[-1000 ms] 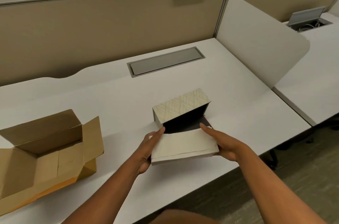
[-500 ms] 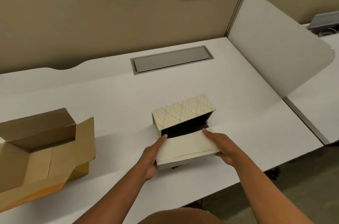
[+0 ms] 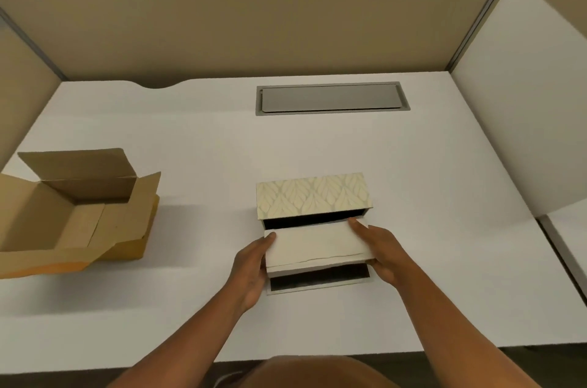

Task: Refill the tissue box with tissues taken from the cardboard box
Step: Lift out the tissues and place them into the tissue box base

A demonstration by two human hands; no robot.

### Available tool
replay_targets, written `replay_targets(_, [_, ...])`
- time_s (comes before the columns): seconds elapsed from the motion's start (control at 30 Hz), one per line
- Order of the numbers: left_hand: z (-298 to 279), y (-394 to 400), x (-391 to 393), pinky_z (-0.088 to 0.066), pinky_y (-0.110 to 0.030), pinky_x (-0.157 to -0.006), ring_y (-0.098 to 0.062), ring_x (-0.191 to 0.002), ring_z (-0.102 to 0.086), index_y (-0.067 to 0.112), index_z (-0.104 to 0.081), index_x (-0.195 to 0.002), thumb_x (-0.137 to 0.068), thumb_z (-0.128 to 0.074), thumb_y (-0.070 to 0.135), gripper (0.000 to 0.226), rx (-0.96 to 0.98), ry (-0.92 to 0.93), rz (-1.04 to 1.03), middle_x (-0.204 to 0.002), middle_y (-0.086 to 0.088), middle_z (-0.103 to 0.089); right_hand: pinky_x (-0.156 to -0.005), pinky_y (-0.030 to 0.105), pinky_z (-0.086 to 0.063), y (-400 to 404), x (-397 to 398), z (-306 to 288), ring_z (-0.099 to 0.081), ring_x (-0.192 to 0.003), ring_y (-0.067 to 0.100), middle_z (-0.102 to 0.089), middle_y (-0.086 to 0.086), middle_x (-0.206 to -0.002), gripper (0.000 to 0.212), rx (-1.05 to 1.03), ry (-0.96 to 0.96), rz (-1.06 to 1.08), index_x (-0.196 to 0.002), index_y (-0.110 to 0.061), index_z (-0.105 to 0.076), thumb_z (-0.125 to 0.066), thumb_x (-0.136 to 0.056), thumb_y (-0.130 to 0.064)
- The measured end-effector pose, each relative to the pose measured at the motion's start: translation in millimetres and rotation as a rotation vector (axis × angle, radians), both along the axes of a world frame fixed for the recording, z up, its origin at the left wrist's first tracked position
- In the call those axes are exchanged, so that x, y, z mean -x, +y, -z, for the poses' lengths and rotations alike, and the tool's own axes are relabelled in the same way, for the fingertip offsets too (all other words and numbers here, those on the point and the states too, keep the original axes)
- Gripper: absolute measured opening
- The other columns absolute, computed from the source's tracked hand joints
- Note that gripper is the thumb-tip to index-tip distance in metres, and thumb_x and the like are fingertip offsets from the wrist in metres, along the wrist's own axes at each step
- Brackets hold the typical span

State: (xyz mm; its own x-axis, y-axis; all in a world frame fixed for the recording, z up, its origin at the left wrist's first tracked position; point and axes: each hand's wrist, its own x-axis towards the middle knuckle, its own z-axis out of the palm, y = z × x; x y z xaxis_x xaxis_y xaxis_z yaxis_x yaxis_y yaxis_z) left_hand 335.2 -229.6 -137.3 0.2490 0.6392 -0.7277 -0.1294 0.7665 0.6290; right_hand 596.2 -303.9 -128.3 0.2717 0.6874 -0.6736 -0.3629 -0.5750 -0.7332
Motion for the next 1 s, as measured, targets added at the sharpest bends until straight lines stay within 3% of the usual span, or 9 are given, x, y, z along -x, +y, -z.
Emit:
replay_targets(0.13, [1,-1,2,-0.058,-0.036,-0.074,-0.027,-0.099,-0.07,0.013,-0.072,-0.112,-0.083,-0.076,0.037,0.038,0.036,0.046,-0.009,-0.098,-0.007,-0.079,-0.078,0.031,-0.055,6,0,4,-0.074,-0.093,0.018,-0.078,0.006,-0.104,0.043,-0.032,0.051,-0.004,-0.107,-0.011,-0.072,-0.079,-0.078,-0.042])
replay_targets(0.27, [-1,2,9,-0.059,-0.034,-0.067,-0.019,-0.076,-0.075,0.011,-0.072,-0.106,-0.085,-0.075,0.035,0.032,0.059,0.041,0.019,-0.08,-0.004,-0.079,-0.089,0.037,-0.054,9,-1,7,-0.071,-0.1,0.023,-0.078,0.005,-0.104,0.035,-0.044,0.053,0.029,-0.105,-0.013,-0.073,-0.077,-0.082,-0.039])
replay_targets(0.43, [1,-1,9,-0.058,-0.032,-0.08,-0.019,-0.092,-0.074,0.009,-0.074,-0.108,-0.089,-0.072,0.029,0.028,-0.035,0.046,0.083,-0.105,-0.009,-0.078,-0.104,0.049,-0.046,11,-1,10,-0.066,-0.109,0.029,-0.076,0.009,-0.107,0.036,-0.009,0.036,0.072,-0.103,-0.011,-0.072,-0.077,-0.082,-0.04])
replay_targets(0.57, [1,-3,4,-0.056,-0.033,-0.088,-0.021,-0.102,-0.071,0.012,-0.073,-0.11,-0.092,-0.069,0.029,0.025,-0.102,0.087,0.098,-0.108,-0.006,-0.077,-0.096,0.044,-0.05,14,4,12,-0.066,-0.103,0.028,-0.075,0.01,-0.107,0.03,0.037,0.004,0.149,-0.096,-0.01,-0.07,-0.075,-0.084,-0.037])
replay_targets(0.67, [1,-6,5,-0.057,-0.025,-0.078,-0.018,-0.101,-0.072,0.02,-0.073,-0.11,-0.093,-0.066,0.032,0.023,-0.183,0.128,0.123,-0.107,0.001,-0.078,-0.087,0.04,-0.05,15,5,13,-0.065,-0.1,0.025,-0.075,0.007,-0.103,0.034,0.052,0.007,0.19,-0.1,-0.009,-0.07,-0.075,-0.084,-0.038])
replay_targets(0.8, [2,-8,4,-0.056,-0.023,-0.081,-0.015,-0.102,-0.071,0.027,-0.073,-0.109,-0.094,-0.064,0.035,0.019,-0.237,0.17,0.134,-0.106,0.006,-0.078,-0.095,0.043,-0.05,13,8,16,-0.065,-0.103,0.027,-0.073,0.012,-0.11,0.038,0.064,-0.003,0.211,-0.102,-0.007,-0.067,-0.074,-0.084,-0.04])
replay_targets(0.93, [6,-6,-4,-0.055,-0.034,-0.094,-0.017,-0.105,-0.066,0.03,-0.071,-0.102,-0.097,-0.059,0.037,0.015,-0.266,0.26,0.149,-0.106,0.003,-0.075,-0.109,0.051,-0.042,14,16,14,-0.055,-0.123,0.031,-0.06,0.011,-0.133,0.065,0.062,-0.09,0.246,-0.135,-0.008,-0.052,-0.072,-0.085,-0.044])
replay_targets(1.0, [7,-5,-9,-0.054,-0.03,-0.09,-0.015,-0.104,-0.063,0.032,-0.069,-0.101,-0.099,-0.056,0.037,0.014,-0.275,0.297,0.129,-0.106,0.004,-0.072,-0.109,0.051,-0.042,15,18,12,-0.052,-0.125,0.031,-0.057,0.009,-0.136,0.067,0.071,-0.178,0.224,-0.135,-0.007,-0.051,-0.07,-0.085,-0.048])
